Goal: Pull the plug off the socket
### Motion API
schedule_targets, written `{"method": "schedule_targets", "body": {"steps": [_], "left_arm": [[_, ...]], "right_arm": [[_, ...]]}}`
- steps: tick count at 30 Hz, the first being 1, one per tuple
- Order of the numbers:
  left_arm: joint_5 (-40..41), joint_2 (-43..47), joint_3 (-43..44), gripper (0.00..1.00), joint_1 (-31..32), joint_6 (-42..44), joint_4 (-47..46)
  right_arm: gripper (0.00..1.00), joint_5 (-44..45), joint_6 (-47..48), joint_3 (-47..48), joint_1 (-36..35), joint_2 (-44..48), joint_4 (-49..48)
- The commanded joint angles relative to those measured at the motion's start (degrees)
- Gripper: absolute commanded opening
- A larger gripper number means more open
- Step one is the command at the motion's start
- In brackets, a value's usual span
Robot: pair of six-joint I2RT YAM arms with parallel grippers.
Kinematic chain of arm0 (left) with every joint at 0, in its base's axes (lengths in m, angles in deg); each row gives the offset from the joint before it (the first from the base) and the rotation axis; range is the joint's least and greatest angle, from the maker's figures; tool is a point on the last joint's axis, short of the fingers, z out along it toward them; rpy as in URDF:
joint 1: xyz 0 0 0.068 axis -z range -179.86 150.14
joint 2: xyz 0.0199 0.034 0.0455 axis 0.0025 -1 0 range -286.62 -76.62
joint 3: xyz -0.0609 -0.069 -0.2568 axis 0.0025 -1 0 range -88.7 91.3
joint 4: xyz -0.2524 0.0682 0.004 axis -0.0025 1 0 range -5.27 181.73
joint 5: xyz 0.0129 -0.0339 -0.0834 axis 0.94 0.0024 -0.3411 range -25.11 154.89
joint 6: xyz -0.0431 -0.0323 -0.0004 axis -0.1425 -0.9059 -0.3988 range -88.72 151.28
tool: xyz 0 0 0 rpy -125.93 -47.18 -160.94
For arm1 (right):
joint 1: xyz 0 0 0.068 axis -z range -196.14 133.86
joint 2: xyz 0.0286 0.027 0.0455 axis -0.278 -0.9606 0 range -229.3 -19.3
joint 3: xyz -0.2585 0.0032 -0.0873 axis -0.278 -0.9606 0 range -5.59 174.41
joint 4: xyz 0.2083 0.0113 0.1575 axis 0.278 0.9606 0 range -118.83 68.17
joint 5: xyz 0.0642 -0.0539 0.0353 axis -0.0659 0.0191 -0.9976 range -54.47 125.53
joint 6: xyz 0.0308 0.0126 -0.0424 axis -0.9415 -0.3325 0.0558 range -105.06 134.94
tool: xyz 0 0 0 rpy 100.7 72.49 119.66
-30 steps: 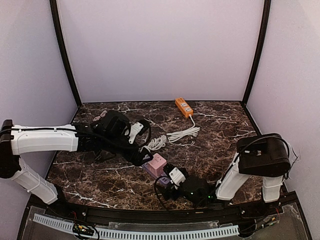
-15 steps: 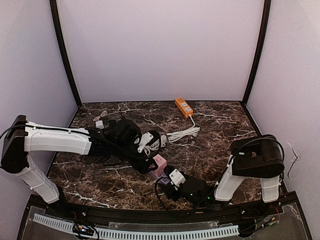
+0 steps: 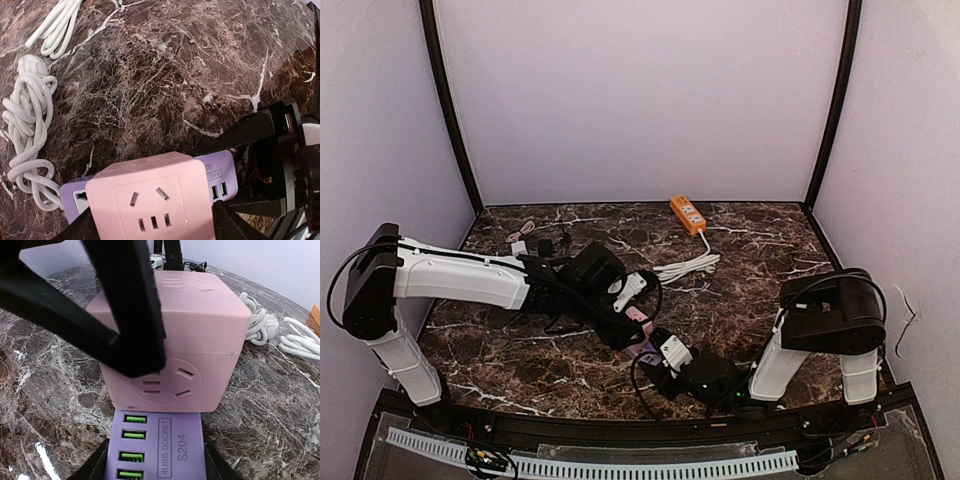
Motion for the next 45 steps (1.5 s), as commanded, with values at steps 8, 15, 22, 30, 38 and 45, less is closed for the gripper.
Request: {"method": "schedule_targets", "body": {"steps": [8,15,22,30,38,45], "left_arm": [[1.16,0.21,2.92,0.45,0.36,0.51,2.56],[-0.12,3.36,3.55,0.40,0.37,-0.40,0.31],[10.40,3.18,5.31,0.36,0.80,3.91,4.53],[-0.07,4.50,5.85,0.36,0.29,-1.46,2.47],[-4.39,5.76,6.06,0.37,-0.72,-4.29,0.58],[-1.72,4.75,6.47,0.31,-0.82,-2.79,2.12]], "right_arm": [[0.38,-0.11,0.29,0.44,0.58,-1.73,-0.66],[0.25,-0.37,0.32,1.46,0.62,-1.91,1.12],[0.00,-1.04,-0.10,2.99,0.74,-2.15,4.15],[0.00,-1.26,-0.74,3.40,1.21,-2.41,5.11],[0.00,-1.64,-1.17,3.58,1.55,-2.48,5.55],[0.00,-1.79,-1.44,3.43,1.79,-2.44,5.53]]}}
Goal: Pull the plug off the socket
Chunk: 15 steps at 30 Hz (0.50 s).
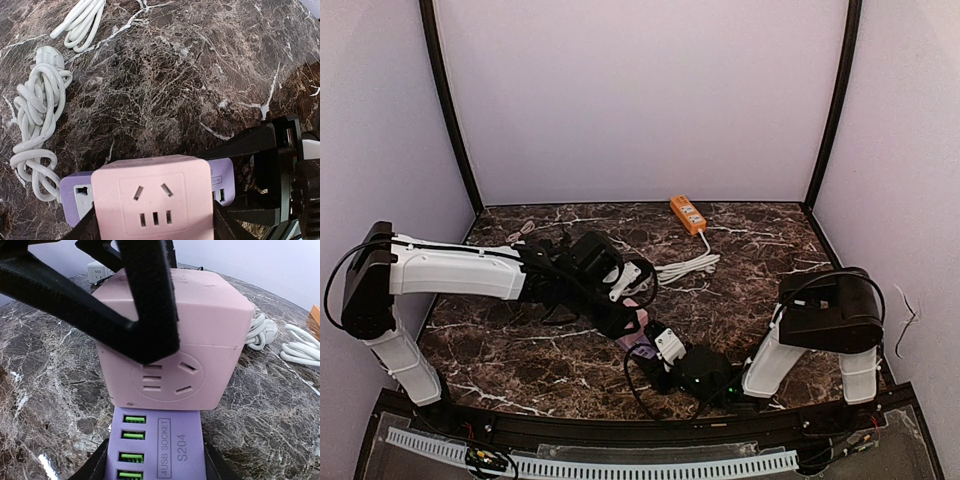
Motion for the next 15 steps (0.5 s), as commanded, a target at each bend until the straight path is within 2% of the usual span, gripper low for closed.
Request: {"method": "schedule_targets", "body": {"steps": [1,15], "left_arm": [[-1.01,4.23,3.35,0.30,1.00,0.77,-2.40],[-0.26,6.88,0.89,0.27,1.61,4.58,-3.27]], "right_arm": [[0.00,-1.42,-0.13,-0.06,0.75,-1.88,3.83],[0.00,-1.51,-0.77,0.35,1.13,-2.00,4.78]]}}
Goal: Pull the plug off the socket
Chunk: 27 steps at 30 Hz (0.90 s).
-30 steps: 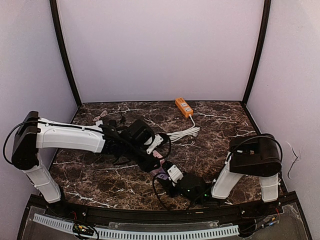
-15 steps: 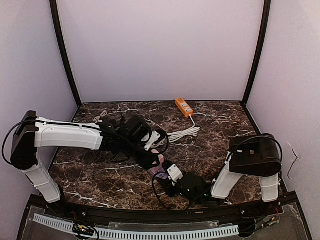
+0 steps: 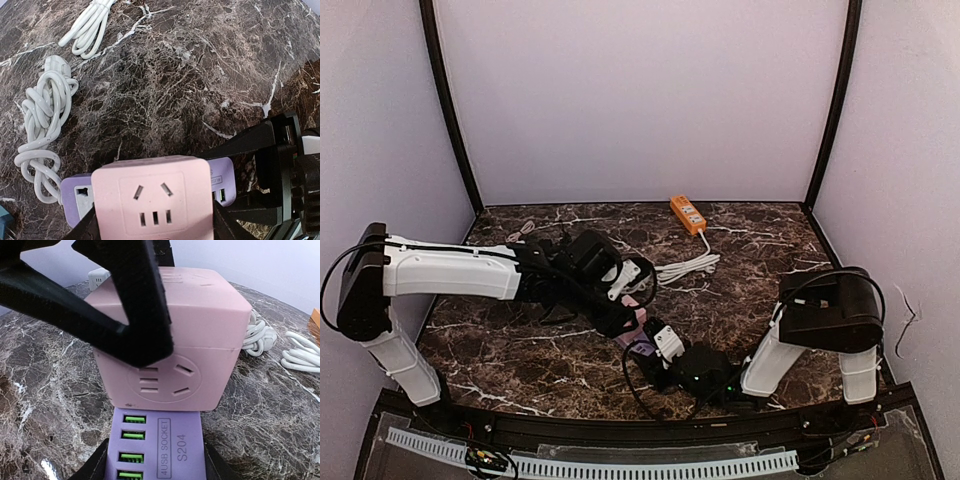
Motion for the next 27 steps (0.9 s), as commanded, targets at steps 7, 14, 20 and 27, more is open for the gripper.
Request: {"method": "schedule_targets", "body": {"steps": [7,14,20,27], "left_arm": [[-7.46,5.76,0.42,0.26,-1.71,-4.18,-6.00],[-11.67,7.30,-1.50,0.22,-5.32,-7.57,-9.50],[-7.28,5.32,0.90,0.17,-0.60,-1.37,-5.59],[3.38,3.70,2.51,0.13,2.74,3.71,-1.33]], "right_arm": [[0.00,-1.00,-0.66,-0.08,0.91,-2.25,5.97],[0.00,-1.18,-0.65,0.28,1.05,-2.45,6.36],[0.00,-1.21,-0.88,0.36,1.16,-2.54,6.58],[0.00,-1.24,-1.57,0.76,1.57,-2.79,7.71]]}}
